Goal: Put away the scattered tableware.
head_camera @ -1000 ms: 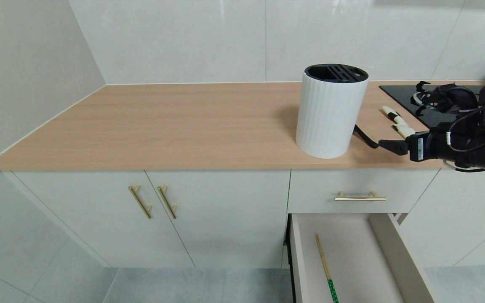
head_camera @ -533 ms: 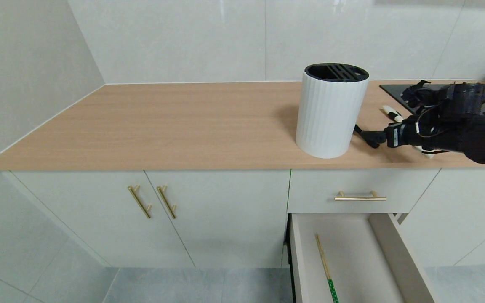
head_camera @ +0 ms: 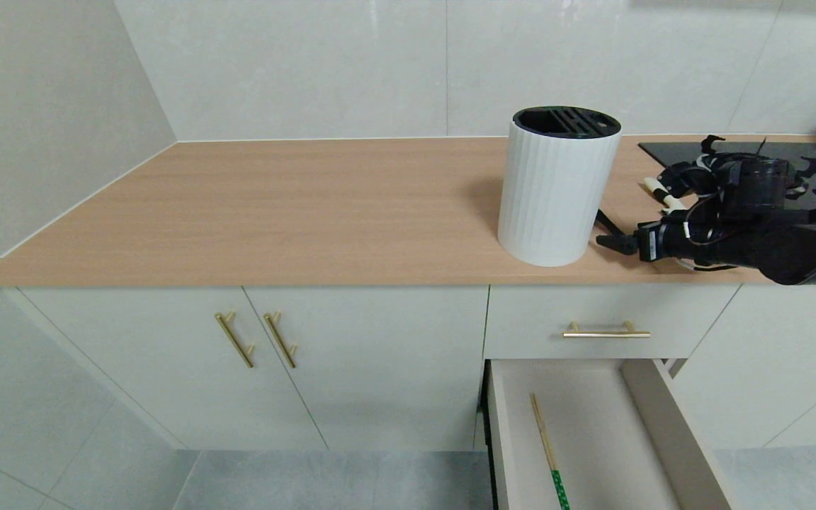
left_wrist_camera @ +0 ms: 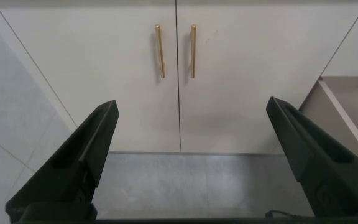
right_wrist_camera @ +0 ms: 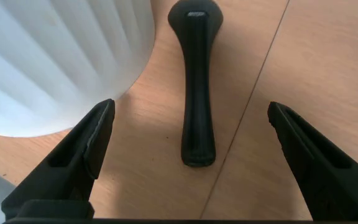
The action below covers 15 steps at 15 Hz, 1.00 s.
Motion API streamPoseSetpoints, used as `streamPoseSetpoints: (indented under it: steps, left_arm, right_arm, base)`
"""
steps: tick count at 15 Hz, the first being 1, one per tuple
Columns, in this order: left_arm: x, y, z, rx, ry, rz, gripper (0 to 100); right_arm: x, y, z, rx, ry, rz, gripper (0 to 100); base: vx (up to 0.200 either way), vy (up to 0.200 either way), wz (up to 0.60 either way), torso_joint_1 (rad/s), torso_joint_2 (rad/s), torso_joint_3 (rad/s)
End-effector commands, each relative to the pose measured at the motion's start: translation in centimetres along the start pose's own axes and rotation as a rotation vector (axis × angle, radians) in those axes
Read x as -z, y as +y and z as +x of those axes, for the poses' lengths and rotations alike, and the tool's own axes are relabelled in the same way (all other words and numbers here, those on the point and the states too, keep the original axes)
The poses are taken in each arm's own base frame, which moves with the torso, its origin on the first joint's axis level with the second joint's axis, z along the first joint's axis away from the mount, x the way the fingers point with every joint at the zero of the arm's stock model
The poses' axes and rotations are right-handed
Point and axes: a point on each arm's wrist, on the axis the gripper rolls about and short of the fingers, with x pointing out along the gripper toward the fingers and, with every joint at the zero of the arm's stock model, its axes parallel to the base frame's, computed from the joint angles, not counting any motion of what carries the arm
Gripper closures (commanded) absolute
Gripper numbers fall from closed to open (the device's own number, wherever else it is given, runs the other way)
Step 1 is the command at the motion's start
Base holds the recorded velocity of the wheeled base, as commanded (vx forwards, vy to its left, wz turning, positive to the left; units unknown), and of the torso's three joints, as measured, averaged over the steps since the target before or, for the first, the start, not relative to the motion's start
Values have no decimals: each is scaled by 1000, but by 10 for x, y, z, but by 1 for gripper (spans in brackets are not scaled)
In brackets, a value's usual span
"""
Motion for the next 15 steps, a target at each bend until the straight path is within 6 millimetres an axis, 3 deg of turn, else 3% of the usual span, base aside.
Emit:
streamPoseSetpoints:
  steps: [1,7,8,15]
  left_arm:
    - [0,0,0,-2,1,0,0]
    - [0,0,0,-1,1,0,0]
    - [0,0,0,-1,1,-1,0]
    - [0,0,0,-1,1,0,0]
  right_arm:
    - [4,1,4,-6,10,3,0]
    - [11,-1,15,-4,9,0,0]
    - [12,-1,16,-4,9,2,100]
    - [13,-2,16,-3,12,1,100]
  base:
    - [0,0,0,0,0,0]
    - [0,0,0,0,0,0]
    - [0,0,0,0,0,0]
    - [0,0,0,0,0,0]
